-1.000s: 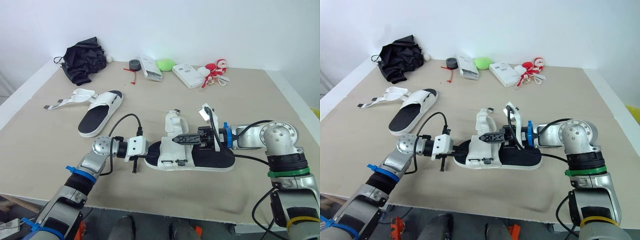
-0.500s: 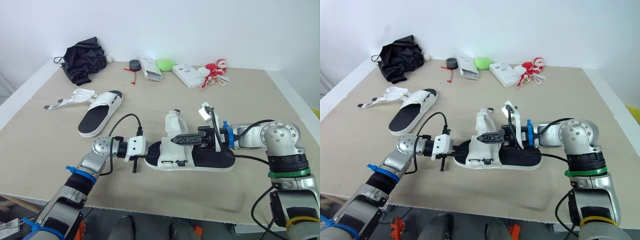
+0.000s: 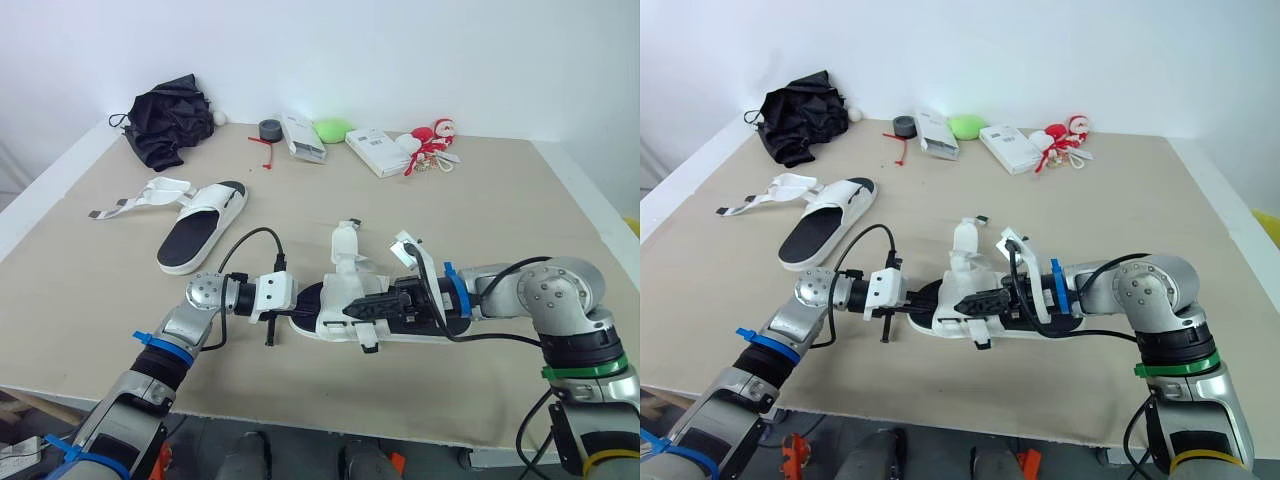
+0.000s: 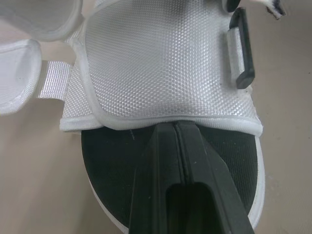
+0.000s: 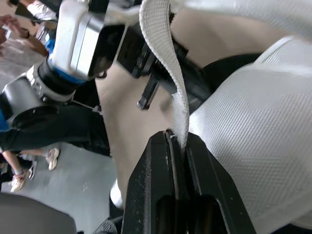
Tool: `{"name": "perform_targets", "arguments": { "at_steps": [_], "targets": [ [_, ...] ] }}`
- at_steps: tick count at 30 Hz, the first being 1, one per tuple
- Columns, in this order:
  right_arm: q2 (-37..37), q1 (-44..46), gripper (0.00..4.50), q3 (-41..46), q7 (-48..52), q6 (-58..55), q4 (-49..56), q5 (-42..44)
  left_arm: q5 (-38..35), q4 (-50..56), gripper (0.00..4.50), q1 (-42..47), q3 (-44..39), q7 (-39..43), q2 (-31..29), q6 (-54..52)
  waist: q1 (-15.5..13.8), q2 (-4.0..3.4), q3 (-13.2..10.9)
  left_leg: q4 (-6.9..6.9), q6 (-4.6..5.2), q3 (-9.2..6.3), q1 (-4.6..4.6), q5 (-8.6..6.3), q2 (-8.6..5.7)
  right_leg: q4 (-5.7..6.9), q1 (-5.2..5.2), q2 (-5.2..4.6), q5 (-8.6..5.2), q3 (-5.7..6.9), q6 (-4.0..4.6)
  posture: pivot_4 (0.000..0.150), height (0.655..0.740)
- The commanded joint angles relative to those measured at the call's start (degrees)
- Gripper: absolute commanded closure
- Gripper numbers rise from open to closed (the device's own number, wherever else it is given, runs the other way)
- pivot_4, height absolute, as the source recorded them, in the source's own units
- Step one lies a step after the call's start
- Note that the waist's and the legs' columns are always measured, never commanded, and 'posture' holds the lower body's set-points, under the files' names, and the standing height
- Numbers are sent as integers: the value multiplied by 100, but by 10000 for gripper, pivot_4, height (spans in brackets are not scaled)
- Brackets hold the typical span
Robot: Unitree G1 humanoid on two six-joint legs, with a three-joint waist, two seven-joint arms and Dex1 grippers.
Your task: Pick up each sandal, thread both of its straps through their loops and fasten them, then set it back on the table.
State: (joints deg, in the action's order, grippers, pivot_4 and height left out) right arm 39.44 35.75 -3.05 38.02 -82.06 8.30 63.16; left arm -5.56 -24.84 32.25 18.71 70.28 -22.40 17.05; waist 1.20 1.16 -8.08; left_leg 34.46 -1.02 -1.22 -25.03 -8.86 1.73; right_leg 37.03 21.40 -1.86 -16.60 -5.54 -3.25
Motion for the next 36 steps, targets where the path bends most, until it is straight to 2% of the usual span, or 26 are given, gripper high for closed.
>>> {"name": "perform_targets", "arguments": {
  "at_steps": [1,2,3,5,11,14,17,23,36],
  "targets": [
    [19,41,25658,294,142,-37,237,173,524,-648,45000,-311,389,22,-88,-336,0,2,0,0,0,-2,0,0,0,0,0,0,0,3,0,1500,7380],
    [28,93,23521,382,145,-94,191,227,527,-651,45000,-305,394,28,-86,-334,0,1,0,1,0,-3,0,0,0,0,1,0,0,4,0,1500,7380],
    [66,129,18756,456,181,-129,162,267,528,-655,45000,-298,398,34,-84,-334,0,1,0,1,0,-1,0,0,0,0,0,0,0,2,1,1500,7380],
    [189,174,14516,586,259,-164,116,297,532,-683,45000,-271,403,42,-77,-324,0,1,-1,1,0,-1,0,0,0,0,1,-1,1,3,2,1500,7380],
    [964,-27,14516,1333,711,1,517,426,551,-759,45000,-210,409,67,-53,-274,-3,0,-2,2,0,9,0,0,-3,0,5,-19,-3,16,-5,1500,7380],
    [1470,-921,14516,1662,1147,192,1570,542,551,-743,45000,-211,413,74,-53,-270,-20,6,-1,2,0,9,-5,0,-7,-3,1,-28,-7,26,-10,1500,7380],
    [1636,-1849,14516,1596,1088,453,2324,328,553,-743,45000,-209,419,78,-59,-256,-14,4,2,0,-2,15,0,-2,2,-5,-7,-46,-29,66,-10,1500,7380],
    [1165,-2505,14516,1190,482,895,2285,-260,645,-761,45000,-165,500,119,-109,-131,-4,14,-5,6,-4,14,4,-2,-2,-4,-7,-61,-17,79,0,1500,7380],
    [924,-2191,14516,660,551,1198,1846,-589,657,-912,45000,-53,511,82,-73,-69,-7,14,-5,6,-2,10,-1,0,-3,-5,-10,-62,-19,97,-2,1500,7380]
  ]
}}
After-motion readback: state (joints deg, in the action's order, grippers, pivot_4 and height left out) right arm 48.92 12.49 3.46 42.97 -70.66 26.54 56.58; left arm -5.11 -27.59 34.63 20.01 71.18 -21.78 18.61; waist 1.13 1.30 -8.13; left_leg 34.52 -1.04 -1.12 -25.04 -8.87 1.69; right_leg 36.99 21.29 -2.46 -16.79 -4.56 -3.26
